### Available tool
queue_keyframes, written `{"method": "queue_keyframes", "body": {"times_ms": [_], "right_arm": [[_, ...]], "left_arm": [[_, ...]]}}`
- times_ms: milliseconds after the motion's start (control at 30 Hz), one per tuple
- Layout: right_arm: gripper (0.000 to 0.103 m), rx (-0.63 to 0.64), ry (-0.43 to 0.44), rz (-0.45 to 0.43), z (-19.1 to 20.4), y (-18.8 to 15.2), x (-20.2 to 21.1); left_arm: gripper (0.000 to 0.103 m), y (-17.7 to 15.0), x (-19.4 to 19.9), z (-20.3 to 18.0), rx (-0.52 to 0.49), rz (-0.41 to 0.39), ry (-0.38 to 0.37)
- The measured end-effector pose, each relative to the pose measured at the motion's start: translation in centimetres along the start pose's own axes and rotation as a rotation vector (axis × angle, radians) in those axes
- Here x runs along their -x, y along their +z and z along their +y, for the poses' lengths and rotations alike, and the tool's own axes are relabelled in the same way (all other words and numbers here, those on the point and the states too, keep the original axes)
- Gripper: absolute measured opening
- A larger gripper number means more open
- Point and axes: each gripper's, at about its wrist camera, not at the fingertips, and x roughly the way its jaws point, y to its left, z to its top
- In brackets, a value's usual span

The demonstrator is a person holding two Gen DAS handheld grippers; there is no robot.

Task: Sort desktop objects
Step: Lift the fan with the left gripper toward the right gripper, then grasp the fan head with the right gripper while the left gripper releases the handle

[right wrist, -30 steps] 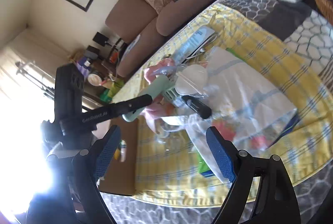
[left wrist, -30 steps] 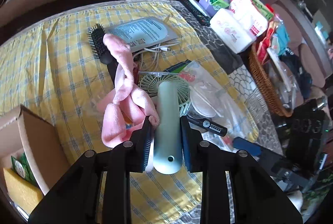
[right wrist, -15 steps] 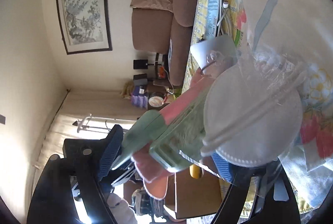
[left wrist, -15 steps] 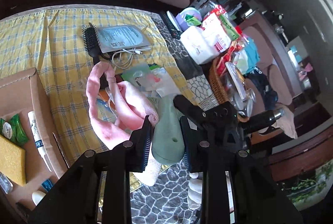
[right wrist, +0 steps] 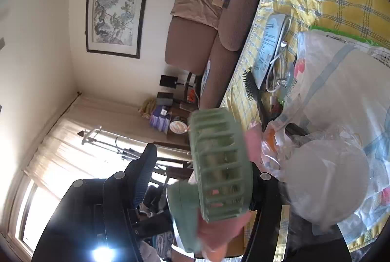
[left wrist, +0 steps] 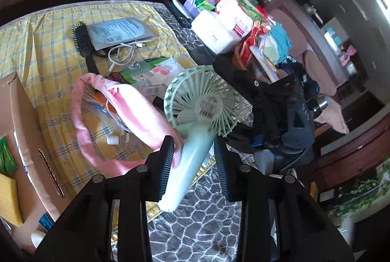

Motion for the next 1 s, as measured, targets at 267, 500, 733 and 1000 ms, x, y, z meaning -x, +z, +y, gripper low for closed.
{"method": "queue_keyframes", "body": {"times_ms": [267, 500, 733, 1000], "right_arm": [[0.053, 0.077, -0.134, 0.077, 0.3, 0.0, -0.7], [0.053, 0.248, -0.361, 0.145, 0.8, -0.3, -0.1], [0.067, 0.572, -0.528, 0.292, 4.1, -4.4, -4.5], [0.067, 0.59, -0.567, 0.373, 2.6, -6.4, -7.9]], "left_arm": [[0.022, -0.9, -4.7, -0.5, -0.022, 0.066, 0.084], [0.045, -5.1, -2.4, -0.9, 0.001, -0.095, 0.254], [0.047, -10.9, -1.6, 1.0, 0.151, -0.203, 0.226], [0.058, -12.8, -3.7, -0.2, 0.088, -0.197, 0.327]]}}
